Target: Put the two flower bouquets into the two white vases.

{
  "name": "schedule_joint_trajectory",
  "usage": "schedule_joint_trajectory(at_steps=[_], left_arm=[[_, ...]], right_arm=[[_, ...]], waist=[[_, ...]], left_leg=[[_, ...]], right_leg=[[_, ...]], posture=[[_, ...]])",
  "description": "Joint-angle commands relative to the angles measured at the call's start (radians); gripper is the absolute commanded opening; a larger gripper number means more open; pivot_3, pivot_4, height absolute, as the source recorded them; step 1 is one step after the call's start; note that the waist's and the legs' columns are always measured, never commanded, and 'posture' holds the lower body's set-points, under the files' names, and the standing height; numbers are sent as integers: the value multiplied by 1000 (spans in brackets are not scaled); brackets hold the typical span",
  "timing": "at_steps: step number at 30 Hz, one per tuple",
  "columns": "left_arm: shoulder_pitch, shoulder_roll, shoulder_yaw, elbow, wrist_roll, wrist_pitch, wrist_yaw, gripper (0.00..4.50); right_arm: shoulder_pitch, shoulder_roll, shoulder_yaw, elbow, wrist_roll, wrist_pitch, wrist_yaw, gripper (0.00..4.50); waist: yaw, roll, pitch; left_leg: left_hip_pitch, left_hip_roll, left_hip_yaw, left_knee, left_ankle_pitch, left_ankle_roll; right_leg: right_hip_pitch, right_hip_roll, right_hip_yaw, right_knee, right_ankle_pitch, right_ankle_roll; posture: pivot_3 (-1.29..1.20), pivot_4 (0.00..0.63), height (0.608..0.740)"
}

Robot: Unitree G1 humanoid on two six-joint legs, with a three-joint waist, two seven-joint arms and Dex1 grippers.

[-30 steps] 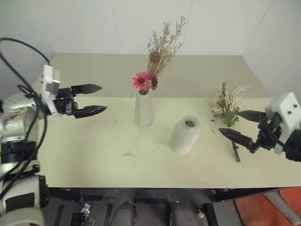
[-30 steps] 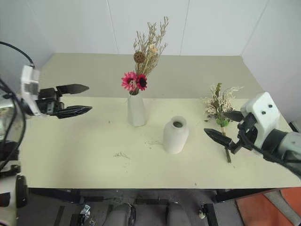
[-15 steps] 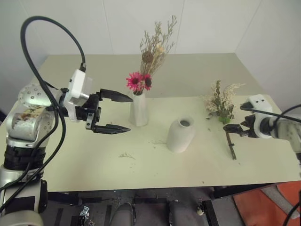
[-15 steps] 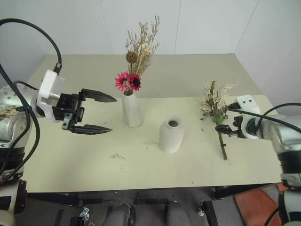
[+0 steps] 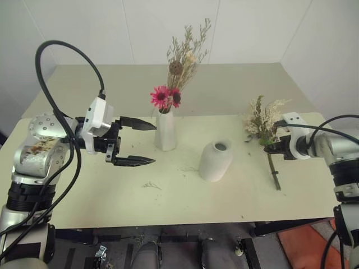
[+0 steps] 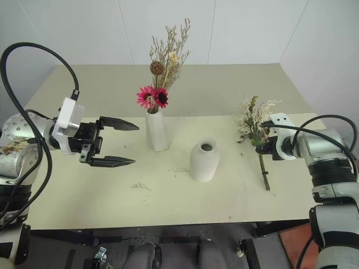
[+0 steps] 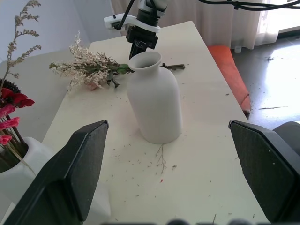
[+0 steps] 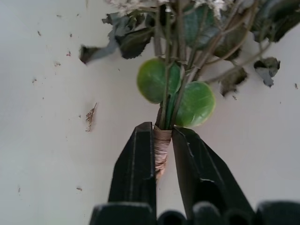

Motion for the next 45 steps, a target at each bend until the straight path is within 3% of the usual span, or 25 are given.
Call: schedule_joint_trajectory(at_steps=[1, 8, 13, 16, 21, 31, 45], left_arm=[[13, 15, 27, -10, -3, -28, 7, 4500], [14, 12, 26, 7, 6, -58, 20, 4500], [14, 22, 35, 22, 4, -72, 17, 4500], [16, 29, 40, 33, 2, -74, 16, 4500], [-4, 34, 36, 66, 2, -78, 8, 4500], [-56, 32, 17, 130, 21, -92, -13, 4500], [-30, 82, 62, 100, 7, -52, 13, 4500]], right_arm=[[-30, 5, -11, 34, -33, -20, 19, 191], [-28, 15, -92, -2, -58, -37, -43, 191], [-2, 60, -427, -331, 13, 6, -242, 191], [38, 202, -689, -662, 131, 30, -334, 191], [66, 458, -926, -1039, 430, 54, -433, 191], [180, 597, -794, -1246, 745, -60, -546, 191], [396, 512, -622, -1130, 675, -298, -470, 191]], waist=[[-1, 0, 0], [-1, 0, 0], [2, 1, 1], [1, 1, 0], [5, 1, 0], [10, 1, 0], [6, 1, 0]], left_leg=[[0, 0, 0, 0, 0, 0], [0, 0, 0, 0, 0, 0], [-1, 0, 0, -1, 0, 0], [-2, 1, 0, -3, 0, 0], [-2, 1, -1, -3, 0, 0], [1, 1, 1, -3, 0, 0], [2, 1, 2, -3, 0, 0]], right_leg=[[0, 0, 0, 0, 0, 0], [0, 0, 0, 0, 0, 0], [-2, 0, 1, 1, 0, 0], [-3, 0, 0, 1, 0, 0], [-1, 0, 0, 2, 0, 1], [0, 0, 1, 1, 1, 1], [0, 0, 2, 0, 1, 1]], posture=[[0, 150, 740], [0, 150, 740], [0, 150, 740], [0, 150, 740], [0, 150, 740], [0, 150, 740], [0, 150, 740]])
